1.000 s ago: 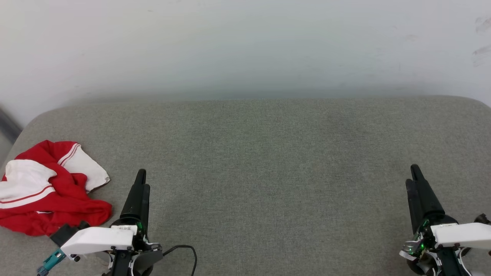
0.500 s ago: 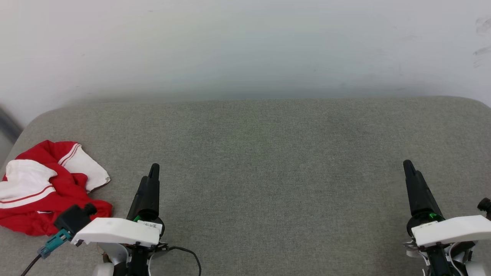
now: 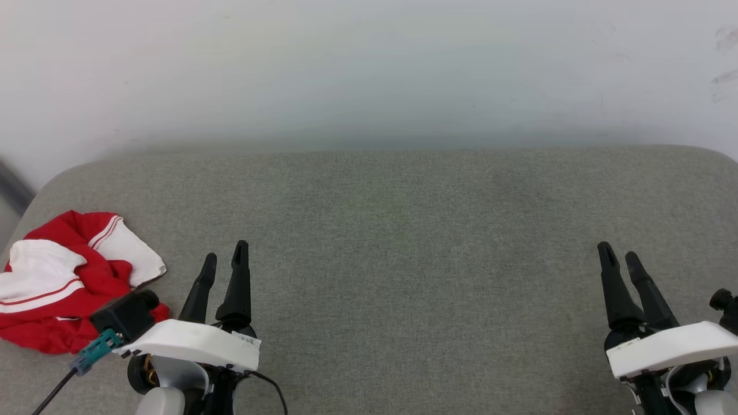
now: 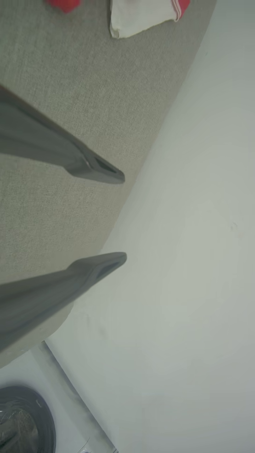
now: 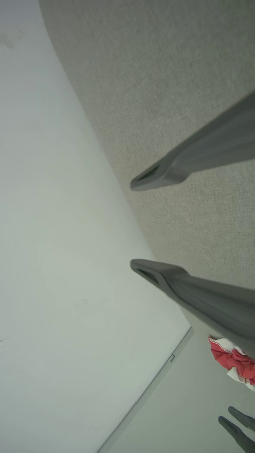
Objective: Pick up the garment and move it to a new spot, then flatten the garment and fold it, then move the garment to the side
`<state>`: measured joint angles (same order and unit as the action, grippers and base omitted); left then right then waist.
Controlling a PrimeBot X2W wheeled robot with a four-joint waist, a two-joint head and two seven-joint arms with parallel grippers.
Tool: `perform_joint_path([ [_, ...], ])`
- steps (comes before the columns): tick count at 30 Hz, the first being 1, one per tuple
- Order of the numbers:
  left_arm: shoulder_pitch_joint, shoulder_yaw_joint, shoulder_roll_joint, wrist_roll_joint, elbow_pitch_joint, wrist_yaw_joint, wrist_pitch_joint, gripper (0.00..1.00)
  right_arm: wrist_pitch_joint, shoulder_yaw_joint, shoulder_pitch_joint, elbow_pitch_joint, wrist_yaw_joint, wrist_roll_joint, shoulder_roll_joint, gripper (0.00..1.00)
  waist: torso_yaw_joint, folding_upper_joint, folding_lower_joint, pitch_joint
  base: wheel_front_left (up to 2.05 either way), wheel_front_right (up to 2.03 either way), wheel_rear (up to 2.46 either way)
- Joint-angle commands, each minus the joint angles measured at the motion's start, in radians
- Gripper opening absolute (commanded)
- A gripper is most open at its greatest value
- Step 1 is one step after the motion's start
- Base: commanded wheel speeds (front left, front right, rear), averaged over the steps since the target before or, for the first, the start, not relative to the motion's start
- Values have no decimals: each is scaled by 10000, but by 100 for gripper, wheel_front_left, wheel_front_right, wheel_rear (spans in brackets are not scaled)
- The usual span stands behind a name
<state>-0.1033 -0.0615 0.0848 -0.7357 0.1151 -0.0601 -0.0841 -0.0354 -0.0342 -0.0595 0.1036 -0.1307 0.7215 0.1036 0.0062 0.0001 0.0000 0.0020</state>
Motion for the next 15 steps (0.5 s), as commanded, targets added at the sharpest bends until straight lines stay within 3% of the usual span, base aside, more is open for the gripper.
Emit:
perform_joint_path([
  [1, -96, -107, 109, 372, -185, 62, -99, 100, -40, 52, -78, -172, -1, -368, 109, 100, -2, -1, 0, 5, 0, 0, 0],
  [15, -60, -731, 492, 2120, 111, 528, -515, 100, -123, 253, 16, -223, -1, -2266, 154, 100, 23, -1, 0, 1, 0, 0, 0],
])
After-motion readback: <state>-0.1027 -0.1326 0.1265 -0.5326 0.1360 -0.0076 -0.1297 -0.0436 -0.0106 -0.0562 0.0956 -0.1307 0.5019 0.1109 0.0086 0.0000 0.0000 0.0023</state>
